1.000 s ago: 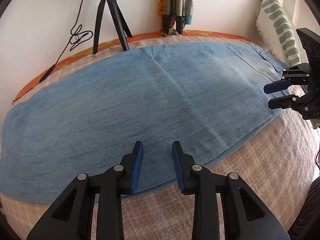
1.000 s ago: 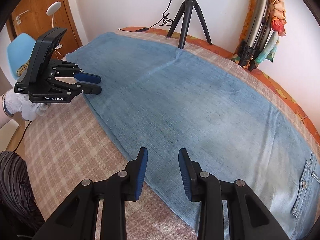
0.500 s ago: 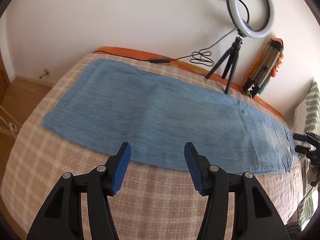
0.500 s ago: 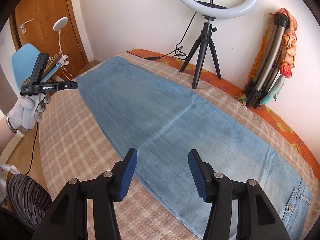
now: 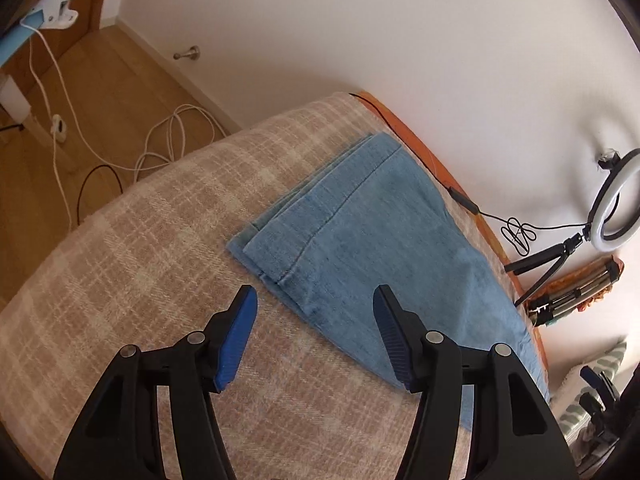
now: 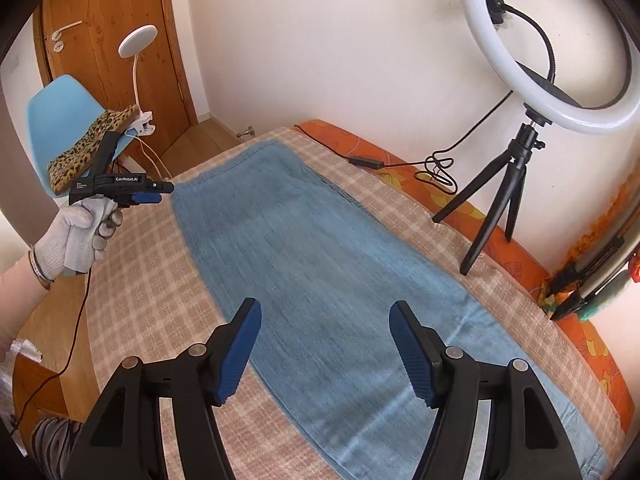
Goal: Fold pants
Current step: 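Move the left tool to the leg hem and close on it, then lift the hem with the left tool toward the waistband while the right tool holds the jeans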
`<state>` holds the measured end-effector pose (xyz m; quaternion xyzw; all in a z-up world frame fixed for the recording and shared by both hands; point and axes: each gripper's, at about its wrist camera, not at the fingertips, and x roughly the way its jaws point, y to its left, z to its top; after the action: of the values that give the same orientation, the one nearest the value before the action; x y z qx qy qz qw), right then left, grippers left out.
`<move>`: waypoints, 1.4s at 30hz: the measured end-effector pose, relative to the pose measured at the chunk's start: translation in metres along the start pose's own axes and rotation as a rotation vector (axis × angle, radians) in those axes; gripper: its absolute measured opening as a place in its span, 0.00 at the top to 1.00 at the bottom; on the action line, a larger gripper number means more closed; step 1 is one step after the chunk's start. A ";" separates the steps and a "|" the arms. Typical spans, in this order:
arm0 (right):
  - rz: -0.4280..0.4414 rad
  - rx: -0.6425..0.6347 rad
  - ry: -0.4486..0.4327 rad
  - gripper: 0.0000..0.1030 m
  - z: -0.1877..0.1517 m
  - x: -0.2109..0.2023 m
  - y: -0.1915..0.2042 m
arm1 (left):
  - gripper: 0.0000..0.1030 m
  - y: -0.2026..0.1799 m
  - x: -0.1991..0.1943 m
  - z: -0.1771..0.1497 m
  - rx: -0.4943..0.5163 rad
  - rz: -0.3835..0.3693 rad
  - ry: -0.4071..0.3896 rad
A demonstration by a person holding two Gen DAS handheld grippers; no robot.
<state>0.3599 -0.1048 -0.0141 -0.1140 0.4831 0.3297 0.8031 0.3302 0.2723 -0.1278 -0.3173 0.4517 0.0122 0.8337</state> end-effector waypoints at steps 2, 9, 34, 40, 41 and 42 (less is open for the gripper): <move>0.013 -0.009 0.000 0.33 0.009 0.015 0.011 | 0.42 0.003 0.008 0.001 -0.021 -0.008 0.016; 0.066 -0.032 0.021 0.33 0.029 0.062 0.041 | 0.42 0.002 0.018 0.004 -0.024 0.016 -0.009; 0.261 0.235 0.103 0.29 0.181 0.204 0.056 | 0.88 -0.086 0.002 -0.029 0.407 -0.080 -0.239; 0.285 0.226 0.158 0.29 0.209 0.245 0.085 | 0.88 -0.102 0.001 -0.043 0.543 -0.046 -0.257; 0.281 0.211 0.173 0.29 0.213 0.251 0.092 | 0.88 -0.103 0.001 -0.046 0.555 -0.045 -0.261; 0.278 0.192 0.194 0.29 0.215 0.256 0.099 | 0.88 -0.103 0.001 -0.048 0.560 -0.044 -0.263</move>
<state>0.5283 0.1853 -0.1090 0.0000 0.5987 0.3773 0.7065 0.3267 0.1642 -0.0942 -0.0805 0.3188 -0.0896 0.9402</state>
